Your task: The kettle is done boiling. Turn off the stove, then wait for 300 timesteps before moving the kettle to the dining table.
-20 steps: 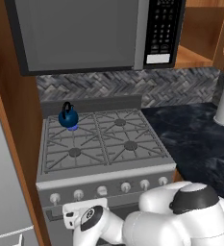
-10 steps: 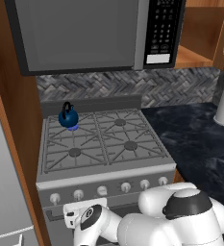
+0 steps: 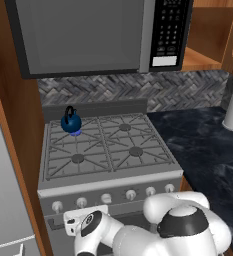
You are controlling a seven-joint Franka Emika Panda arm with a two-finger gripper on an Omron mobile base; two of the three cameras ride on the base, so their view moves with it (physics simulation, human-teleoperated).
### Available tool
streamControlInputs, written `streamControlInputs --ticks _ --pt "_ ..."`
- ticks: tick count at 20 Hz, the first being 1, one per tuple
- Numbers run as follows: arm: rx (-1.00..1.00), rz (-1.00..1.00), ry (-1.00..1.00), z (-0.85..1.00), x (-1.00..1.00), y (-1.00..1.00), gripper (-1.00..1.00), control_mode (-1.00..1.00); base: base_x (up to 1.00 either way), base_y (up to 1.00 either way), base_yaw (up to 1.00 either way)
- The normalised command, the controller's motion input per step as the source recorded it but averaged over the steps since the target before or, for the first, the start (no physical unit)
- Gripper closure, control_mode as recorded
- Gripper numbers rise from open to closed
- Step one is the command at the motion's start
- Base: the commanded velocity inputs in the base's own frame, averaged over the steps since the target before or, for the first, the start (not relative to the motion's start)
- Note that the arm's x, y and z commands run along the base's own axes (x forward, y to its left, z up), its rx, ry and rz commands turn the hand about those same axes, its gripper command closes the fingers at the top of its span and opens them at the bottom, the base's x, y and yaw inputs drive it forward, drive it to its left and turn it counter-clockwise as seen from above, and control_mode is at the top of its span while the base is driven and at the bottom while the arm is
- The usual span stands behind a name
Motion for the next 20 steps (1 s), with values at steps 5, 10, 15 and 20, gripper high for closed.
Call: streamControlInputs --ticks 5,10,15,20 --pt "0.0 0.0 -0.02 -0.18 0.12 0.14 -1.0 -1.0 0.0 0.0 0.0" --pt "0.0 0.0 -0.03 -0.22 0.1 0.02 -1.0 -1.0 0.0 0.0 0.0" --pt "0.0 0.0 -0.03 -0.16 0.11 0.0 -1.0 -1.0 0.0 0.0 0.0" --pt "0.0 0.0 0.0 -0.25 0.26 0.11 -1.0 -1.0 0.0 0.0 0.0"
